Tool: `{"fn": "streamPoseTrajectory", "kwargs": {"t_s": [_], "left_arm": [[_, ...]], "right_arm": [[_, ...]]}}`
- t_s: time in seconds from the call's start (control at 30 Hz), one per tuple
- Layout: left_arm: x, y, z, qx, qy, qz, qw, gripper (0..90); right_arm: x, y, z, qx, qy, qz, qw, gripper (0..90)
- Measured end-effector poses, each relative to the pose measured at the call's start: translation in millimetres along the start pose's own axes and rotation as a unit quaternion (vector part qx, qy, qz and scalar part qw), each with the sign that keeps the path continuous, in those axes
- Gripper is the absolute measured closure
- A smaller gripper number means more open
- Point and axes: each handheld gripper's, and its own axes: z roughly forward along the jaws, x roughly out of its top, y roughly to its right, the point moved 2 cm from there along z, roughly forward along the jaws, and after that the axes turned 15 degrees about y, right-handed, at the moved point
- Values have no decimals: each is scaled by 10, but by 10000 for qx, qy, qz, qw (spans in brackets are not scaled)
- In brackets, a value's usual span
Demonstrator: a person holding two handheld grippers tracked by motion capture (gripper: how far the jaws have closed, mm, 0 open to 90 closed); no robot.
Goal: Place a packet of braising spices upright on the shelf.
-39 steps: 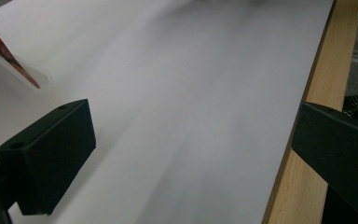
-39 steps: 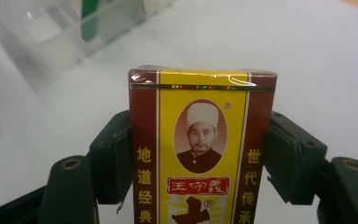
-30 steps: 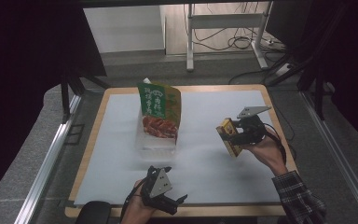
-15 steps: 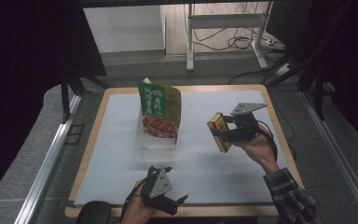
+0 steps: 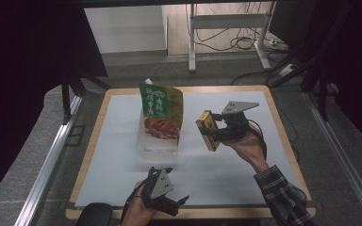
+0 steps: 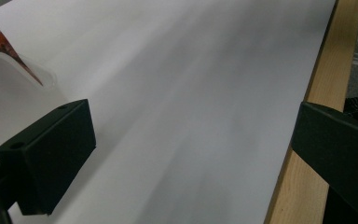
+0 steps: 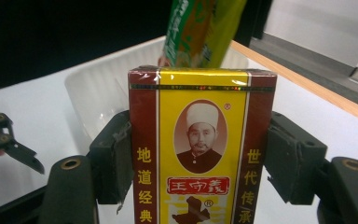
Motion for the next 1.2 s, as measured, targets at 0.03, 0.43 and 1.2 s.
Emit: {"fn": "streamPoseTrajectory", "kwargs": {"t_s": [0.03,0.43,1.2], "left_arm": [[1,-1,-2,8,4,-3,10000,0],[6,2,-8,8,18,-9,10000,0],[14,23,-7,-38,64,-24,10000,0]], "right_arm": [[4,-10,18,20,30,4,10000,321],[79,-165,203,256,359,-117,9990,321],[121,-365,672,539,561,-110,9969,321]]}}
